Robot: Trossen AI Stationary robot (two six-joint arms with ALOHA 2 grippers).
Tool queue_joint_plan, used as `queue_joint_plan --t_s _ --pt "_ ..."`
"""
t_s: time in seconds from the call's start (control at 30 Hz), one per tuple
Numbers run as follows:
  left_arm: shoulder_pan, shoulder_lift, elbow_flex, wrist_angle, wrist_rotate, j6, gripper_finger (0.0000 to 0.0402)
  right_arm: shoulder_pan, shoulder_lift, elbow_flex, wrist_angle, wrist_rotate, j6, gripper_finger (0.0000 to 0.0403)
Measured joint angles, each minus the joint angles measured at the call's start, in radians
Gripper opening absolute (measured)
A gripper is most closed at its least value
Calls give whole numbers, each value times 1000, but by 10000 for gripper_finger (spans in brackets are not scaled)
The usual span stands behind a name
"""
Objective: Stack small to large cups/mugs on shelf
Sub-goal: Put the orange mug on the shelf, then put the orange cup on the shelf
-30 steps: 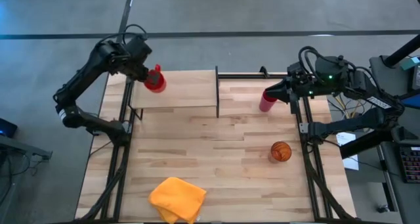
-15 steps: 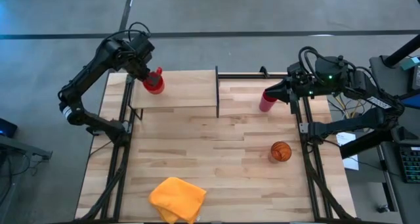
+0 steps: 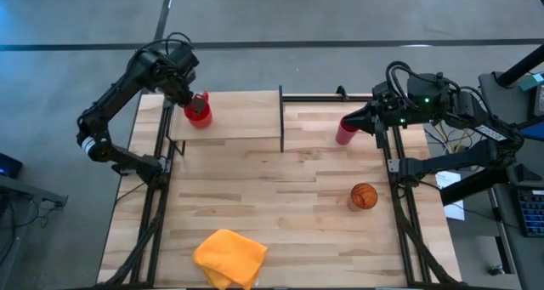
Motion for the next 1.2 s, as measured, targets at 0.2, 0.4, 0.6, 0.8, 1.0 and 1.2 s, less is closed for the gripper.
queue_joint_plan --t_s 0.2,0.4,0.6,0.8,1.0,1.2 --pt "1 -5 -51 7 -8 0 0 0 0 0 0 0 0 68" --pt "1 -10 -58 3 -33 7 0 0 0 0 0 0 -2 68" --pt "1 -10 -60 -1 -38 48 17 0 0 0 1 0 -2 68" --pt "1 -9 -53 -2 -46 53 68 0 0 0 1 0 -2 68" --pt "1 -9 -28 -1 -49 53 90 0 0 0 1 0 -2 68" --pt "-2 -10 12 -1 -49 55 90 0 0 0 1 0 -2 68"
